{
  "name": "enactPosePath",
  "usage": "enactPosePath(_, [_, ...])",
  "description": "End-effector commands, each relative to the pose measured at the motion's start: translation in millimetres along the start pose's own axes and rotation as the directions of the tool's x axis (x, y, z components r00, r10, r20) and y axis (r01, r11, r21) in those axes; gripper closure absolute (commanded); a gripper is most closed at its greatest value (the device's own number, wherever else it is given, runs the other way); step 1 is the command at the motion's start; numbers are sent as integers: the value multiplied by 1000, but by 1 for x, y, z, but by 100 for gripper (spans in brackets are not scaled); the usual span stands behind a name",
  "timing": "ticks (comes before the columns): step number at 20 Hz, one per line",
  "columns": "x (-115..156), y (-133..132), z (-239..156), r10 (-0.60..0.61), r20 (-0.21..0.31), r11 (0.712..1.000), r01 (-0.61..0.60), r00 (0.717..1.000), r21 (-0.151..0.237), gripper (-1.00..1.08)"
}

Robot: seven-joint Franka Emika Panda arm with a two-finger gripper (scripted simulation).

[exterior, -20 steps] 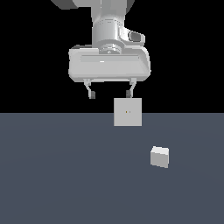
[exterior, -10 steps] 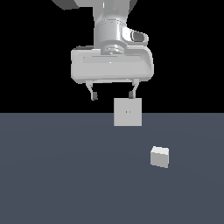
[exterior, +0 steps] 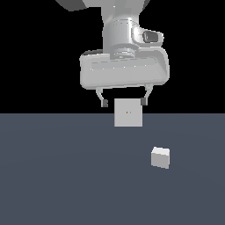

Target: Plug the charger into the wall socket.

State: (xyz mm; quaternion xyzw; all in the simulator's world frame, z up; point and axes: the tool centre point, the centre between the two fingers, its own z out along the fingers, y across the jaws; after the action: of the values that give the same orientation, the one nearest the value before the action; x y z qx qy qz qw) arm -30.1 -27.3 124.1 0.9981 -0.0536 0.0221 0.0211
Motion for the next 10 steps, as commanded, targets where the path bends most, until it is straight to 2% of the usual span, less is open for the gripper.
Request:
enactPosePath(1, [-4, 9, 6, 44, -26, 999, -44, 999, -2, -92])
enactPosePath(10, [-22, 40, 32, 207, -126, 978, -209, 970, 1, -92])
